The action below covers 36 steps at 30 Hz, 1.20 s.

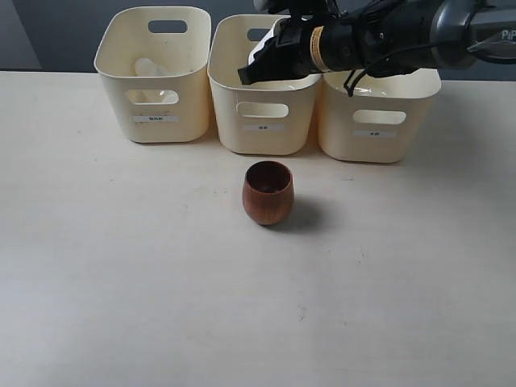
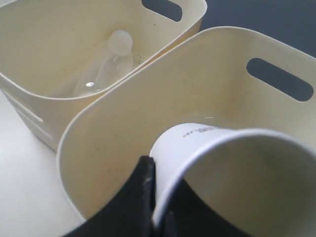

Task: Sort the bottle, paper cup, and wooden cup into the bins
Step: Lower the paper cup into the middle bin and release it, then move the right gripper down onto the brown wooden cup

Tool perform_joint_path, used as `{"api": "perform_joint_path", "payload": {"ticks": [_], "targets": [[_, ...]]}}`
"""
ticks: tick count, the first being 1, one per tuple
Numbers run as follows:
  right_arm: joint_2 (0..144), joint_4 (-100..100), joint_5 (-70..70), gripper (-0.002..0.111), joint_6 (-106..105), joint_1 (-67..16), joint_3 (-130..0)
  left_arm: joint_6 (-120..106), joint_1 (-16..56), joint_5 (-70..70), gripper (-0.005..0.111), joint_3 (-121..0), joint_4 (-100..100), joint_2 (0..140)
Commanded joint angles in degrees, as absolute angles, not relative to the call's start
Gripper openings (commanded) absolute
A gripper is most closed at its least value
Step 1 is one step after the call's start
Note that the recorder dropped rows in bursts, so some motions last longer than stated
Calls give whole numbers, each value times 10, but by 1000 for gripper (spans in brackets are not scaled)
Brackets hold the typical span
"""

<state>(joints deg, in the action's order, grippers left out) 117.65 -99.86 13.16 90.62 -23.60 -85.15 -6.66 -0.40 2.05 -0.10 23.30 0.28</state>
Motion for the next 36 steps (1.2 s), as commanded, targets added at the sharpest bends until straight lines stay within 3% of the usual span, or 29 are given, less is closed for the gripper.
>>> {"api": "perform_joint_path", "payload": {"ticks": [1,8,14,16,36], "targets": [[1176,-999,117,-1,906,-233,-854,-65,-4,17,0,0,228,0],[1187,-999,110,2,906,-233,-854,-65,-4,17,0,0,228,0],[1195,-999,105,44,914,-233,-854,-65,-4,17,0,0,228,0],[1195,-999,93,49,918,-233,-854,-65,-4,17,0,0,226,0],[1195,-999,127,49,924,-233,-853,-65,-4,17,0,0,226,0]]}}
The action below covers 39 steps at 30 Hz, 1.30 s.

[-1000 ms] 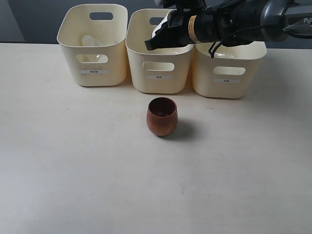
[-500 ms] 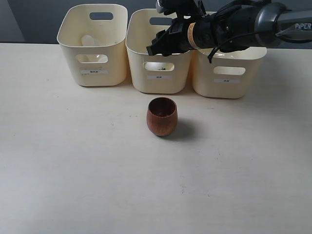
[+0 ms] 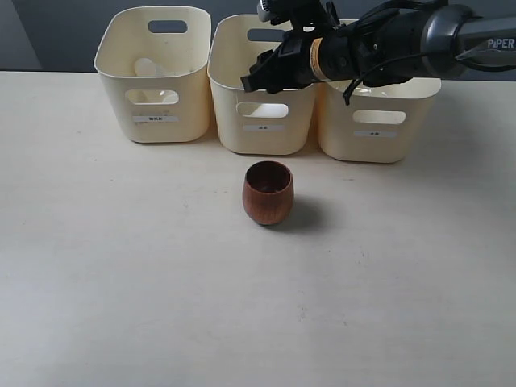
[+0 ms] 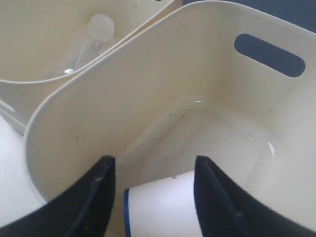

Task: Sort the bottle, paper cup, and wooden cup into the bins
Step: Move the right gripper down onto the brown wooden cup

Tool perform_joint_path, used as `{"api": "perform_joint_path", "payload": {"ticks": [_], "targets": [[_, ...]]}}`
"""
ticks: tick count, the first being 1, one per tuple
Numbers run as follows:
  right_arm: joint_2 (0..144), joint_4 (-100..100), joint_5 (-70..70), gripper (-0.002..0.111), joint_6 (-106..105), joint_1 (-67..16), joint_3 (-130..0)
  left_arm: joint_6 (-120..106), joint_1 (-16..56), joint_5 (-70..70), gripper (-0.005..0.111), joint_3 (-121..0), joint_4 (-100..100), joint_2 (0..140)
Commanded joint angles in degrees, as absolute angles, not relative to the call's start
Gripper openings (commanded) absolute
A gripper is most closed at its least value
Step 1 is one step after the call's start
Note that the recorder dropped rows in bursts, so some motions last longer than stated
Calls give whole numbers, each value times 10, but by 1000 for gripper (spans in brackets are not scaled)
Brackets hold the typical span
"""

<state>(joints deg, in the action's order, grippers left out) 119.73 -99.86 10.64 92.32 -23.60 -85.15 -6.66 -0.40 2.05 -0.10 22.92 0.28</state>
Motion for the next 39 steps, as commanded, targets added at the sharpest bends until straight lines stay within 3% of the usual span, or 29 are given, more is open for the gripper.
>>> {"api": "perform_joint_path", "payload": {"ticks": [1,11,21,27,39], "targets": [[1194,-999,135,49,926,-233,-853,-65,-4,17,0,0,226,0],[1099,-999,303,49,934,-233,-844,-65,-4,17,0,0,226,0],[954,-999,334,49,820,-234,-674,-65,-4,17,0,0,226,0],[946,-999,432,49,759,-234,-621,-65,-4,17,0,0,226,0],[946,-999,383,49,670,-234,-530,-65,-4,17,0,0,226,0]]}}
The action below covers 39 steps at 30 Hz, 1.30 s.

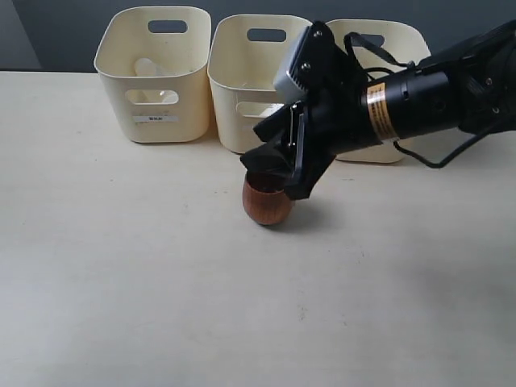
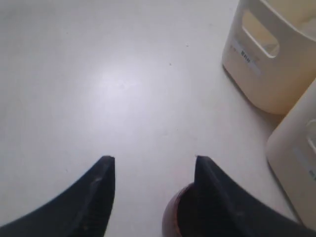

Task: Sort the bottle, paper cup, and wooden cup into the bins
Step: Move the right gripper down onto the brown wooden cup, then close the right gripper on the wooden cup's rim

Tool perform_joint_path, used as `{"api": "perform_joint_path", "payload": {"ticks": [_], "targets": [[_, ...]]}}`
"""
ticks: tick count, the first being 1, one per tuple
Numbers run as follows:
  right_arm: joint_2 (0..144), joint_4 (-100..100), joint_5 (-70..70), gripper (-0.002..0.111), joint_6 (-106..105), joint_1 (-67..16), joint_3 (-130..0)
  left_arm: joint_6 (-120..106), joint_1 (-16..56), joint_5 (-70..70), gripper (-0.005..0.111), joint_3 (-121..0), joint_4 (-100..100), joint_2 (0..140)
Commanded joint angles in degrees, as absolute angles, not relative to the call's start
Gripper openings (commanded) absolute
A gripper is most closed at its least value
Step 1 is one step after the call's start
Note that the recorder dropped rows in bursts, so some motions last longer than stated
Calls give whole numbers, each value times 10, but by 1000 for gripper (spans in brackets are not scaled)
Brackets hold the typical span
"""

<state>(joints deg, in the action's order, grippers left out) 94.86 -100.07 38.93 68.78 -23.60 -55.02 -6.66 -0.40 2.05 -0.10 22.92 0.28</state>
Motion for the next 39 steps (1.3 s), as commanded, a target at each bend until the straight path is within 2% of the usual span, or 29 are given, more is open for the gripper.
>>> {"api": "perform_joint_path", "payload": {"ticks": [1,7,12,19,39], "targets": [[946,-999,382,49,663,-234,-525,-65,-4,17,0,0,226,0],[946,-999,362,49,638,-234,-511,-65,-4,17,0,0,226,0],[960,-999,343,59,638,-234,-511,-65,-4,17,0,0,226,0],[1013,-999,302,59,625,-234,-512,-65,-4,17,0,0,226,0],[1038,-996,316,59,624,-235,-529,-65,-4,17,0,0,226,0]]}}
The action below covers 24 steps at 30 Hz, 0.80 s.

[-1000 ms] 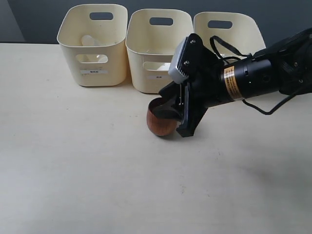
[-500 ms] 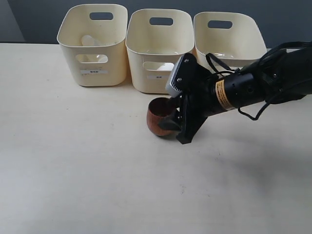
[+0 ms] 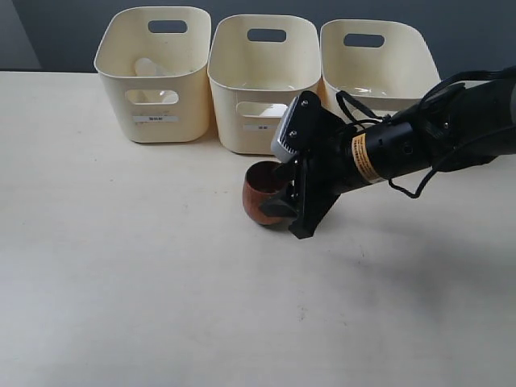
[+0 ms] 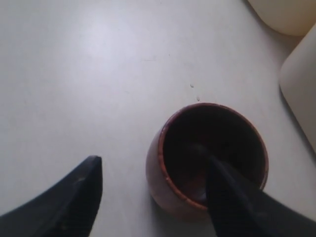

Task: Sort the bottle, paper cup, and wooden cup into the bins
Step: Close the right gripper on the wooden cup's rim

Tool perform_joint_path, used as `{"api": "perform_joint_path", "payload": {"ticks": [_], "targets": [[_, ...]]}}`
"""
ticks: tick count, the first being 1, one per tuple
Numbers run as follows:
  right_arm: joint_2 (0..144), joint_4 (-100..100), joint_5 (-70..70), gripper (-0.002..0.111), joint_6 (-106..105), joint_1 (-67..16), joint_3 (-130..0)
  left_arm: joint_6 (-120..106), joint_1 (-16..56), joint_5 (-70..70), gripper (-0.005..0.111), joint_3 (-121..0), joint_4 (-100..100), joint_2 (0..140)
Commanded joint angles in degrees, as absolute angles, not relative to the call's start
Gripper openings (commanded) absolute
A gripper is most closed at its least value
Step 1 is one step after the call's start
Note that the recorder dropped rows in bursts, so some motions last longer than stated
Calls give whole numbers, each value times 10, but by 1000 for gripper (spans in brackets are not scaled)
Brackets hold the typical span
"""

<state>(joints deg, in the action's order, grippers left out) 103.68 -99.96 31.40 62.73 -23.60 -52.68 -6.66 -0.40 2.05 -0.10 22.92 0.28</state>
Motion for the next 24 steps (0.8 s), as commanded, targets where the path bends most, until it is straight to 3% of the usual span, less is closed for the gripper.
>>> {"api": "perform_joint_path", "payload": {"ticks": [1,24], "targets": [[1038,-994,318,59,622,-235,-529,-65,-4,17,0,0,226,0],[1038,-983,322,59,614,-235,-529,-65,-4,17,0,0,226,0]]}}
